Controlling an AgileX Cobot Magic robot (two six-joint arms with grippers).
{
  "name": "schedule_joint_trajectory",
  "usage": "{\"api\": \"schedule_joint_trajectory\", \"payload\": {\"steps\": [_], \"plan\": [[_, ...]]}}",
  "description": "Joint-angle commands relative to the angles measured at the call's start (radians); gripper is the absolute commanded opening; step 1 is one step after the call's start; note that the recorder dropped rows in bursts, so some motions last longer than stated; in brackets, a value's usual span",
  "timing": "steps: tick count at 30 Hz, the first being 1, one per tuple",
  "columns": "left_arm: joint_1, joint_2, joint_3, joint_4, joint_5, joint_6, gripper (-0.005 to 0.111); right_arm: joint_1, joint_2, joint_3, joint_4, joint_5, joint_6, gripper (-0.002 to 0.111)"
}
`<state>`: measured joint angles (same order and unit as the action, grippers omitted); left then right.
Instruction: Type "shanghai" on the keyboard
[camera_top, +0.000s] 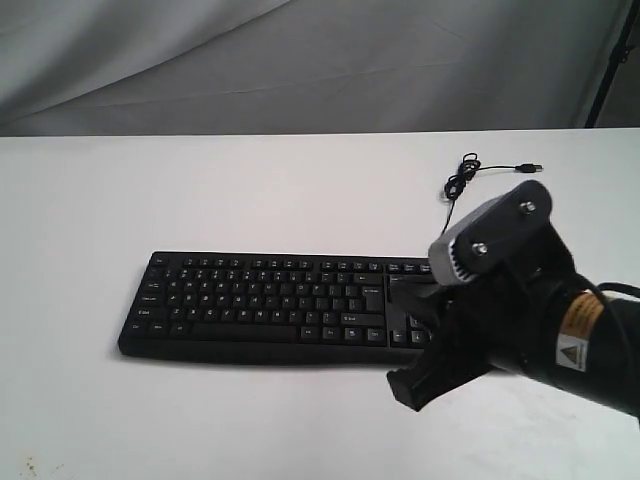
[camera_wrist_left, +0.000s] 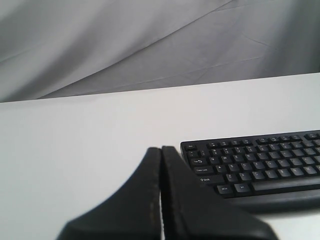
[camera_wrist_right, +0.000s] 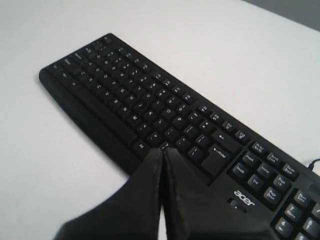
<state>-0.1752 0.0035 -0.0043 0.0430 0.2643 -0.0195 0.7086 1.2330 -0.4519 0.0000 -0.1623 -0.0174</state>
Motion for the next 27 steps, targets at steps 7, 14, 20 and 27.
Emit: {"api": "schedule_joint_trajectory", "payload": {"steps": [7,14,20,27], "plan": [[-0.004,-0.003,0.004,0.001,-0.003,-0.003,0.0,0.011,-0.251,0.092,-0.023,0.011,0.003,0.0],[-0.004,-0.003,0.004,0.001,-0.003,-0.003,0.0,-0.019,-0.437,0.133,-0.008,0.019,0.003,0.0],[-0.004,-0.003,0.004,0.001,-0.003,-0.003,0.0,-0.196,-0.606,0.176,-0.008,0.051,0.003,0.0],[-0.004,-0.003,0.004,0.001,-0.003,-0.003,0.0,-0.32,-0.881,0.293,-0.008,0.069,0.003,0.0]]}}
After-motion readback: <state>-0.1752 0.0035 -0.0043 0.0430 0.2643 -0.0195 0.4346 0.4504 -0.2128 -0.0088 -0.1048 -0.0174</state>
